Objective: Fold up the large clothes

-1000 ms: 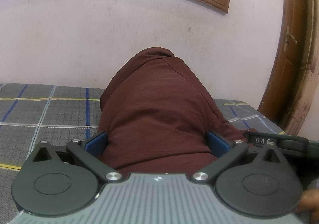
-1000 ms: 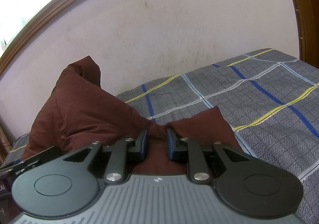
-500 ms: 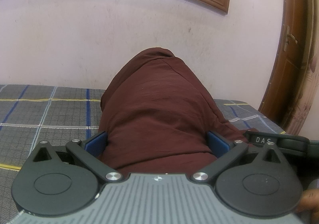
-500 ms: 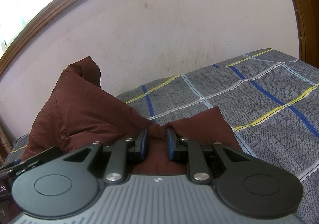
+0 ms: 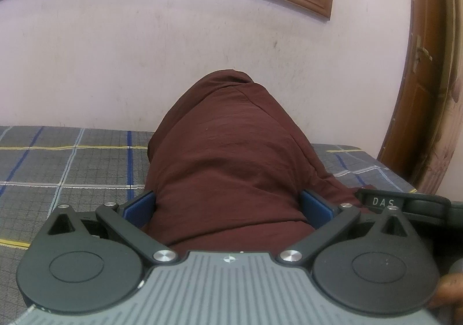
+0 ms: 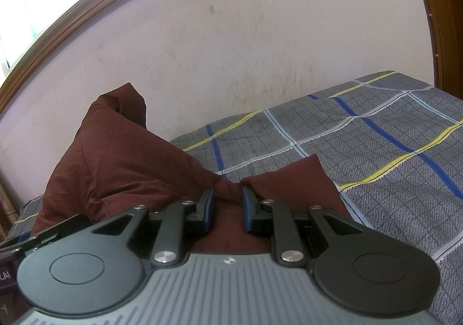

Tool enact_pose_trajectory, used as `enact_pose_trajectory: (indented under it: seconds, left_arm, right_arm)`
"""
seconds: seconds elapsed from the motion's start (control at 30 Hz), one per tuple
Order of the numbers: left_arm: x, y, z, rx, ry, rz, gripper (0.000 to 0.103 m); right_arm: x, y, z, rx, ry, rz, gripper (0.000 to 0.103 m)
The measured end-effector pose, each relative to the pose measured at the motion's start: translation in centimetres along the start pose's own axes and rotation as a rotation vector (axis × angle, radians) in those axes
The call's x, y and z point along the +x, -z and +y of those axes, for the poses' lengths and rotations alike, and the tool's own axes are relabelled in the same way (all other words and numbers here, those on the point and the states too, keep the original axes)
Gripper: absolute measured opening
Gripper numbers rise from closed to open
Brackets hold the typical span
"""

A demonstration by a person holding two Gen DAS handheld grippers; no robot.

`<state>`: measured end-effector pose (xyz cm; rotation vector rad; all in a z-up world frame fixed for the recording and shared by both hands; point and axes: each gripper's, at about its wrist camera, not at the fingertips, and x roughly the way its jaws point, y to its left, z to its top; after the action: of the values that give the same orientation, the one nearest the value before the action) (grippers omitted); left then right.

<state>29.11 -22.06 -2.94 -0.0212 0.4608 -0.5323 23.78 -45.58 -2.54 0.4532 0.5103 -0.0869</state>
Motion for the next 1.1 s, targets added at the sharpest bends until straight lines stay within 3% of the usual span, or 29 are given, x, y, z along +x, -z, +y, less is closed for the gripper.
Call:
enact_pose_trajectory:
  seconds: [0.3, 0.47, 0.53, 0.57, 0.67, 0.8, 0.97, 1.03, 1.1]
  left_arm:
    - [0.0, 0.0, 0.1, -0.004, 0.002, 0.003, 0.103]
    - [0.0, -0.1, 0.0, 0.008, -0.003, 0.004, 0.103]
    - [0.1, -0.2, 0.1, 0.003, 0.001, 0.007, 0.103]
    - [0.1, -0.2, 0.1, 0.001, 0.001, 0.008, 0.103]
    - [0.1, -0.3, 0.0, 0.005, -0.002, 0.007, 0.103]
    - [0.1, -0.3, 0.0, 0.000, 0.000, 0.009, 0.103]
    - [0.1, -0.4, 0.1, -0.008, 0.003, 0.010, 0.103]
    - [0.1, -0.4, 0.2, -0.013, 0.009, 0.013, 0.103]
    - [0.1, -0.4, 0.2, -0.017, 0.010, 0.014, 0.103]
  right_arm:
    - [0.0, -0.4, -0.1, 0.010, -0.008, 0.019, 0.019]
    - [-3.1, -1.7, -2.4, 0.149, -0.078, 0.027, 0.026]
    - [-6.3, -1.7, -4.1, 0.210, -0.093, -0.018, 0.063]
    - [-7.9, -1.5, -4.8, 0.212, -0.083, -0.030, 0.102]
    - [-12.1, -0.5, -7.0, 0.183, -0.031, -0.034, 0.103]
    - [-14.1, 1.5, -9.9, 0.231, -0.115, 0.099, 0.103]
    - [-12.9, 3.0, -9.3, 0.167, -0.235, 0.194, 0.103]
    - [-11.5, 3.5, -8.9, 0.134, -0.182, 0.254, 0.103]
    - [-10.3, 3.7, -9.1, 0.141, -0.200, 0.263, 0.103]
